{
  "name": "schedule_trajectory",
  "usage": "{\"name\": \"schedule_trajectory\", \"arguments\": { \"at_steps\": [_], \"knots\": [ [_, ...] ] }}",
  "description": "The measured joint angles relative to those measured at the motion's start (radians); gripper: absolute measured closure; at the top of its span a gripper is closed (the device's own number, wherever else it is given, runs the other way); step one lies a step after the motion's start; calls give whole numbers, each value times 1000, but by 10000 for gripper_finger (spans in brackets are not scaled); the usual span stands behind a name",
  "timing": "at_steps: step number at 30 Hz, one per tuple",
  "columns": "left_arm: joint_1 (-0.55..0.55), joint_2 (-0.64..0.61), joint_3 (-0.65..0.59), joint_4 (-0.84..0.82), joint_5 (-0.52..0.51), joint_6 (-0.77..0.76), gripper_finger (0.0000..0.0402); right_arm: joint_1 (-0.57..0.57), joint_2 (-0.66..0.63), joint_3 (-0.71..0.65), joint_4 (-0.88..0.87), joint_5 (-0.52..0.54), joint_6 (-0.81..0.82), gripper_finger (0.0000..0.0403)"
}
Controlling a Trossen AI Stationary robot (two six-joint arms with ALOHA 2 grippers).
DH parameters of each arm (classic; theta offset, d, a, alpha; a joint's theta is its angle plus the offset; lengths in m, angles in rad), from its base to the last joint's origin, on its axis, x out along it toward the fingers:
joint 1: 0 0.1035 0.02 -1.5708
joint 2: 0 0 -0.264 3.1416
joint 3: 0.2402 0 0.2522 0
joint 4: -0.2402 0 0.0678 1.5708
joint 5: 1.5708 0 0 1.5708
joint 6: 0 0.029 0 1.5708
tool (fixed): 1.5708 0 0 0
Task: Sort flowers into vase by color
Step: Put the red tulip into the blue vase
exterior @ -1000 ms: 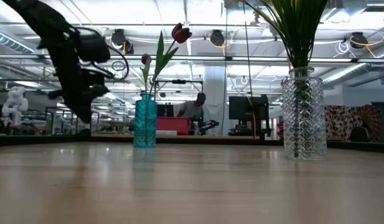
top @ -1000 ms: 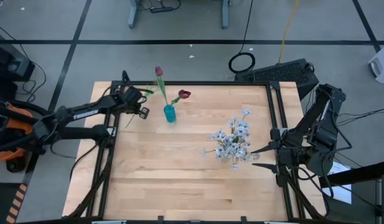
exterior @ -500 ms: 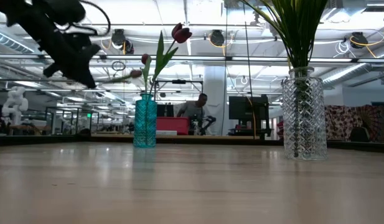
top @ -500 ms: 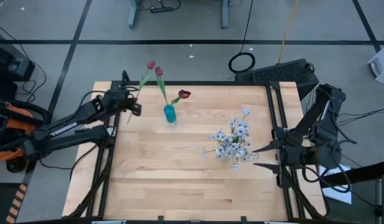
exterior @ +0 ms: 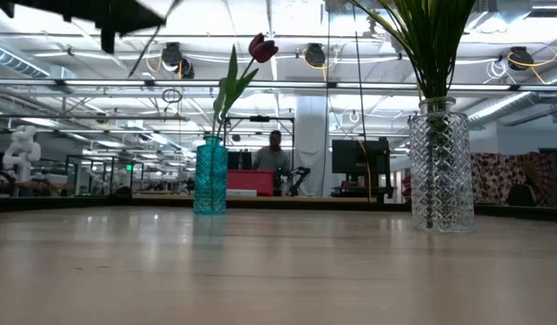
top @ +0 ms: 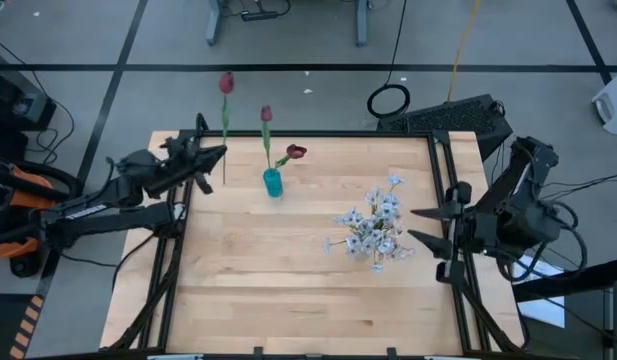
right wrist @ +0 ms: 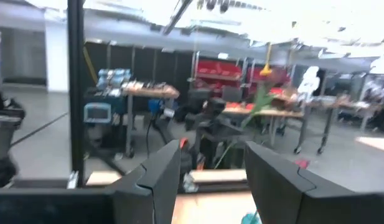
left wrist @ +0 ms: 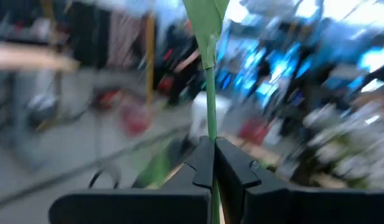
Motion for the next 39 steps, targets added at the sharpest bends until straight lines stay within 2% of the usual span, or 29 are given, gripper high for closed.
{"name": "schedule_trajectory", "arguments": {
  "at_steps": [6, 12, 15, 22, 25, 28, 32, 39],
  "knots": [
    [-103, 20, 1, 244, 48, 59, 393, -76, 51, 0, 267, -126, -196, 234],
    [-230, 109, 1, 453, 56, 142, 393, -236, 153, 3, 340, -284, -178, 234],
    [-294, 178, 1, 582, 57, 183, 393, -324, 226, 63, 295, -323, -102, 234],
    [-438, 373, 0, 843, 42, 272, 393, -481, 471, 340, -3, -457, 87, 234],
    [-496, 461, 0, 990, 32, 313, 393, -512, 575, 422, -31, -519, 116, 234],
    [-559, 536, 1, 1090, 30, 354, 393, -516, 656, 470, -27, -523, 126, 232],
    [-636, 602, 9, 1159, 30, 418, 393, -508, 731, 500, -34, -525, 130, 214],
    [-716, 697, 47, 1158, -26, 500, 393, -504, 795, 510, -33, -519, 136, 158]
  ]
}}
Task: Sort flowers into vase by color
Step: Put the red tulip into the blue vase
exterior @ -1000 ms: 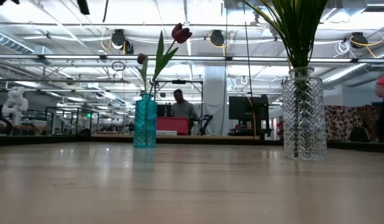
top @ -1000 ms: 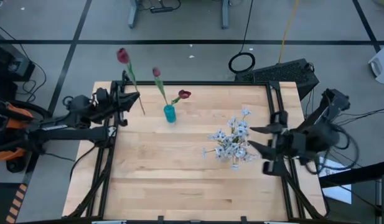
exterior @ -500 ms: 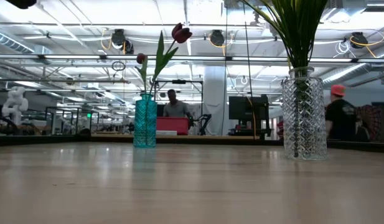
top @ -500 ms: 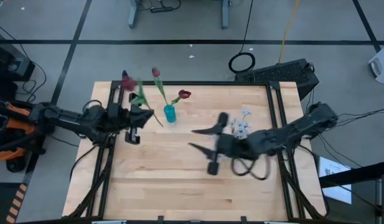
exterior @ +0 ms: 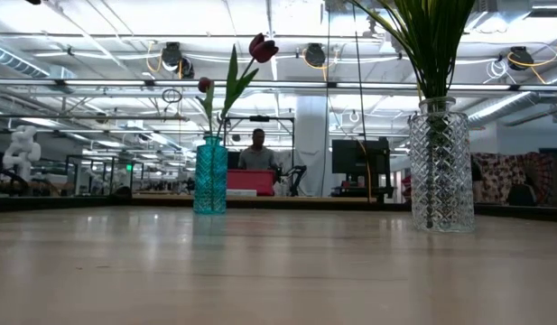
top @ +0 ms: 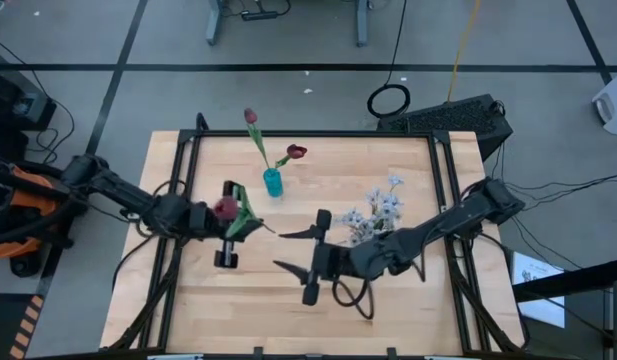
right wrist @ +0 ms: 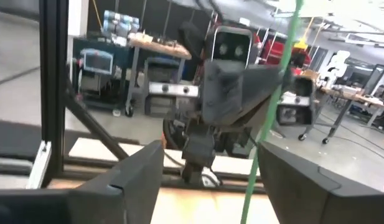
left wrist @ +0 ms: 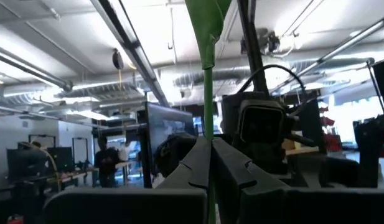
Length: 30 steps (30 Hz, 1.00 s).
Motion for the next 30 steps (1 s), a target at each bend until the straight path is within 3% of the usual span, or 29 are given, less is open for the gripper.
{"name": "schedule_trajectory", "arguments": {
  "at_steps": [7, 17, 21, 30],
  "knots": [
    [-6, 76, 28, 52, -16, -5, 393, -23, 22, 0, 24, 65, 10, 136],
    [-6, 145, 76, 64, 10, -8, 393, -35, 22, 0, 16, 78, 0, 165],
    [-9, 154, 76, 65, 28, -8, 393, -35, 22, 0, 13, 77, 0, 207],
    [-19, 154, 76, 64, 31, -7, 393, -35, 22, 0, -17, 74, 0, 352]
  ]
}}
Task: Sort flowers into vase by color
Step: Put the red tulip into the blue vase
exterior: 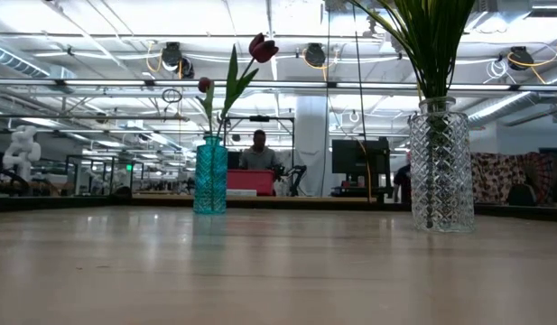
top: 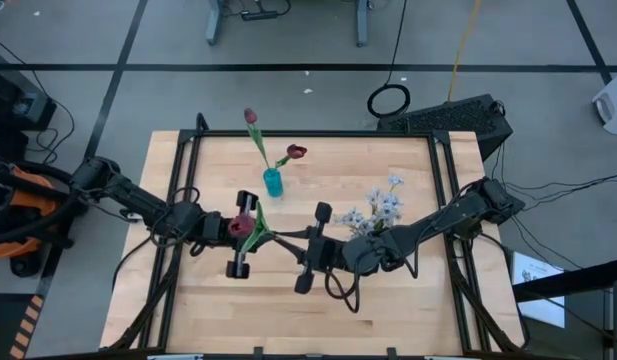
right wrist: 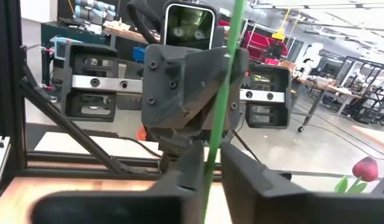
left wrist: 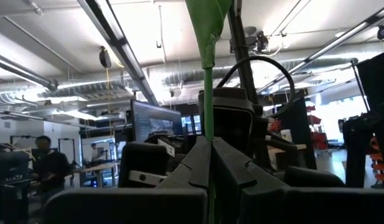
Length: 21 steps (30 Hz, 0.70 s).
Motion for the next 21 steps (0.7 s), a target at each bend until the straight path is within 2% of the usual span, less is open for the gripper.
{"name": "schedule_trajectory", "arguments": {
  "at_steps": [3, 11, 17, 21],
  "knots": [
    [0, 0, 0, -4, 0, 0, 393, 0, 0, 0, -5, -1, 0, 392],
    [-2, 0, 0, -31, -5, -1, 386, 1, 0, 0, -32, 2, 8, 400],
    [-43, -6, 0, -36, -58, 0, 323, 2, 0, 0, -32, 5, 8, 401],
    [-78, -38, 16, -151, -185, 3, 279, 2, 0, 0, -31, 5, 8, 402]
  ]
}}
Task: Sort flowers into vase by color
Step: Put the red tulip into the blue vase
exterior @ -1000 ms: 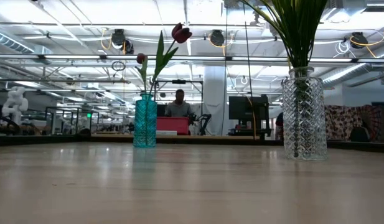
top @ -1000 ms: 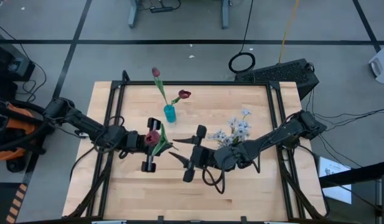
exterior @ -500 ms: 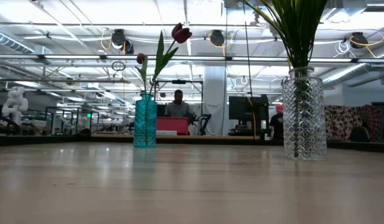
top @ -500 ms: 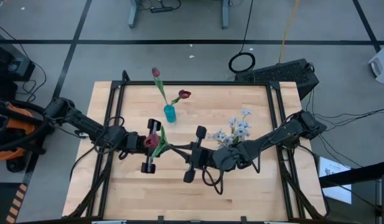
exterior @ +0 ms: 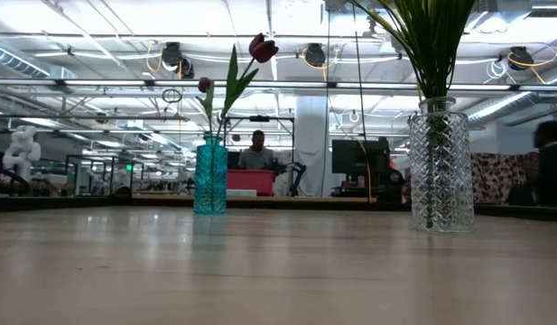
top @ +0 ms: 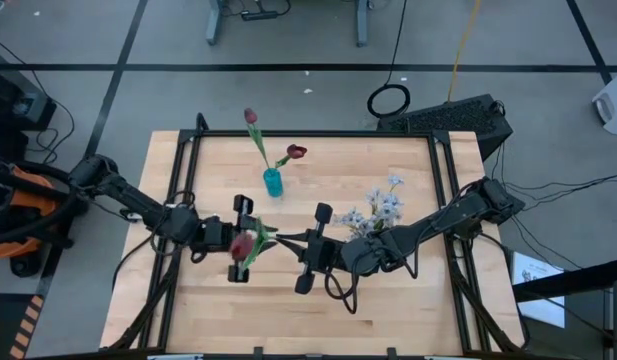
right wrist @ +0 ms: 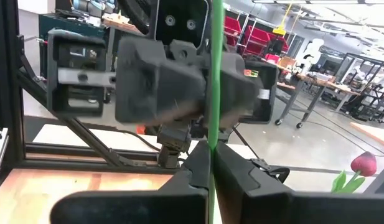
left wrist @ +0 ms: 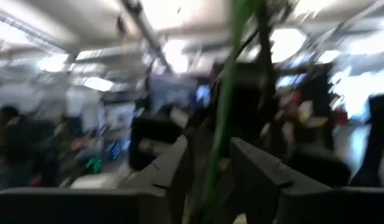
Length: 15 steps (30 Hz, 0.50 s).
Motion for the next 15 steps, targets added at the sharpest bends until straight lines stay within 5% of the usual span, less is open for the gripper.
{"name": "schedule_trajectory", "arguments": {
  "at_steps": [9, 15],
  "knots": [
    [-41, -20, 177, -350, -110, 6, 263, -2, 0, 0, -8, -2, 11, 402],
    [-65, -18, 235, -431, -208, 22, 263, -2, 0, 0, -9, -2, 11, 403]
  ]
}}
